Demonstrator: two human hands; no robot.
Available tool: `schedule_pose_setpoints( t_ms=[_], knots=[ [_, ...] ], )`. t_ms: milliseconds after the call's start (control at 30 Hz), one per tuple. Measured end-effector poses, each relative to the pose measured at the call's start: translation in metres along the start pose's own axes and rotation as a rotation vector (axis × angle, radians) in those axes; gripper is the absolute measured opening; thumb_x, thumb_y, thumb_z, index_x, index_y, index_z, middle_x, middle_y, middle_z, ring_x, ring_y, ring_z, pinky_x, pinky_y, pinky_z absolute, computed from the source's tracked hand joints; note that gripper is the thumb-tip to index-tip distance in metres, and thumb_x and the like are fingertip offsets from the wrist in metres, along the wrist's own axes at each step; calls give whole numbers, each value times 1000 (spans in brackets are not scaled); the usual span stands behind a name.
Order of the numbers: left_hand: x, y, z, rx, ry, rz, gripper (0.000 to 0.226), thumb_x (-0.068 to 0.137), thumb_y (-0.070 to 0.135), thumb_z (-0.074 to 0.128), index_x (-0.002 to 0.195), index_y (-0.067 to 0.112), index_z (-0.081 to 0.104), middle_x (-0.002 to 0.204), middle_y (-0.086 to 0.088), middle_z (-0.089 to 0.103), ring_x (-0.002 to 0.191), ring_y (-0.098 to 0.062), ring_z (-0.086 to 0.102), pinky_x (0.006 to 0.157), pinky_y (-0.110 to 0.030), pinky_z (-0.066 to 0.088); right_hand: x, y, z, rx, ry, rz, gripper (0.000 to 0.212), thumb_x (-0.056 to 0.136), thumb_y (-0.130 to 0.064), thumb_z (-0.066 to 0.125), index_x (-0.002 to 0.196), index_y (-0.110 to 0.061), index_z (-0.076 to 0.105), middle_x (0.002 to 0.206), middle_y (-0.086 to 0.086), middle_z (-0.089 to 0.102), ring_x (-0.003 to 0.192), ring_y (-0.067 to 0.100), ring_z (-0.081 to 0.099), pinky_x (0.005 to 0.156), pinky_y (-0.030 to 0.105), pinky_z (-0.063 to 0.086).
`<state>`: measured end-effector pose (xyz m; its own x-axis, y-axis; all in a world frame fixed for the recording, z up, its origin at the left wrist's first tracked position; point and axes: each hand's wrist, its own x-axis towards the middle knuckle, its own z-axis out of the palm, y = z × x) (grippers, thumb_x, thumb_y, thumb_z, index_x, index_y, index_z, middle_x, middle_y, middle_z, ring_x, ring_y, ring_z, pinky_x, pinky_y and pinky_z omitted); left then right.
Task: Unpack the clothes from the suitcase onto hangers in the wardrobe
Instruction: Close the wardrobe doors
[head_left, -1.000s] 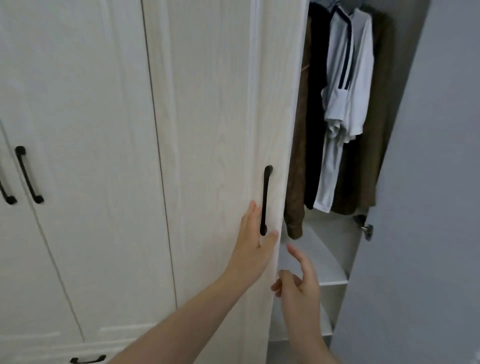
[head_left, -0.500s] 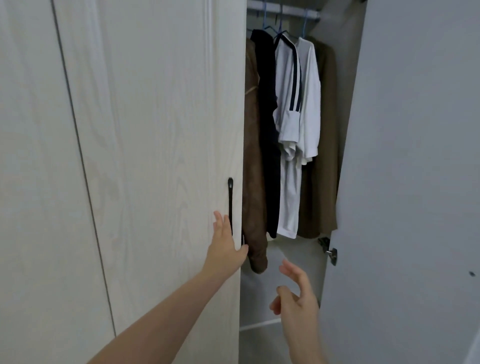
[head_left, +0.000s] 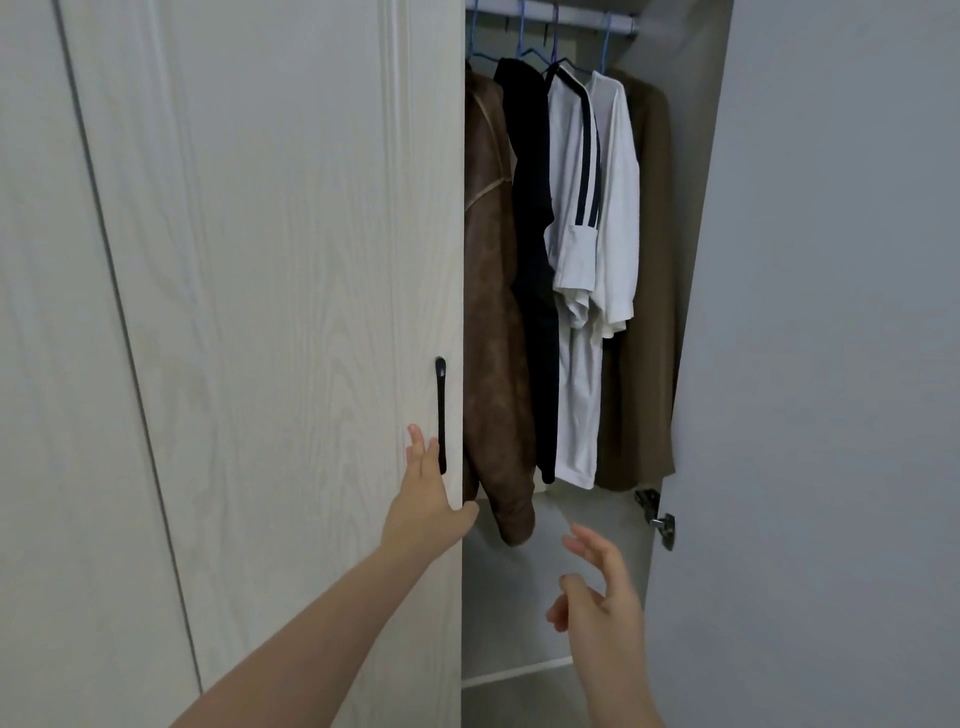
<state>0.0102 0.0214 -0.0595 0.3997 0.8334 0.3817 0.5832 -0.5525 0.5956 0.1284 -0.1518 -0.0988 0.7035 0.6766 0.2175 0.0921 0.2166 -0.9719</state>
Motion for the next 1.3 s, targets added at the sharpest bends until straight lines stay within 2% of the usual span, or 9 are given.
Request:
schedule_pose_setpoints(
  t_ms=[233,367,500,600,800,900,1000,1200,1300],
  knots=[
    [-16,30,5,1,-20,-114,100,93,36,60,154,9,-14,159,-9,-30,139,-32,39,104,-30,41,-7,-6,-13,18,2,-54,50,93,7,49,121,-33,58,119,-18,61,50,14,56,52,23,50],
    [-38,77,35,-47,-13,138,96,91,27,62,157,15,-7,161,-3,-26,134,-27,42,106,-25,38,-2,-15,-39,10,86,-113,52,92,7,49,120,-35,59,117,-22,61,56,13,60,54,21,52],
    [-53,131,68,-159,-107,303,72,94,13,54,156,20,17,164,0,13,148,-16,21,122,-30,12,2,-29,-84,-60,305,-250,53,91,4,50,118,-41,58,116,-23,62,86,8,64,73,27,54],
    [-66,171,88,-337,-182,357,59,93,6,53,148,22,37,150,2,41,136,-9,38,110,-15,24,9,-44,-131,-100,537,-361,50,88,3,52,117,-37,58,111,-16,62,96,8,61,73,16,48],
    [-85,229,122,-435,-338,425,51,89,4,57,139,16,49,138,0,54,130,-13,48,112,-27,34,27,-88,-221,-190,973,-556,51,78,-5,56,125,-22,48,119,-7,45,118,21,47,102,43,42],
    [-91,243,129,-470,-367,429,50,88,5,59,136,17,51,135,2,57,126,-10,51,109,-23,35,44,-104,-248,-147,884,-403,62,87,-14,53,145,-22,36,144,-7,38,138,14,36,115,42,32],
    [-93,245,129,-496,-392,409,48,88,6,60,134,19,52,132,4,59,123,-8,52,105,-18,35,60,-114,-257,-32,648,-127,55,98,-36,41,152,-36,29,155,-12,34,141,10,32,108,31,25],
    [-97,241,116,-595,-394,355,53,87,7,59,135,29,49,131,11,56,119,-5,54,106,-28,41,64,-105,-246,15,655,-43,40,96,-54,31,125,-35,50,124,-11,54,117,17,47,103,38,35],
    [-98,241,105,-689,-326,344,68,88,5,58,145,34,34,140,9,45,120,-7,53,105,-32,44,56,-101,-236,26,717,-52,34,91,-54,31,108,-33,51,99,-11,58,95,19,53,84,36,42]
  ],
)
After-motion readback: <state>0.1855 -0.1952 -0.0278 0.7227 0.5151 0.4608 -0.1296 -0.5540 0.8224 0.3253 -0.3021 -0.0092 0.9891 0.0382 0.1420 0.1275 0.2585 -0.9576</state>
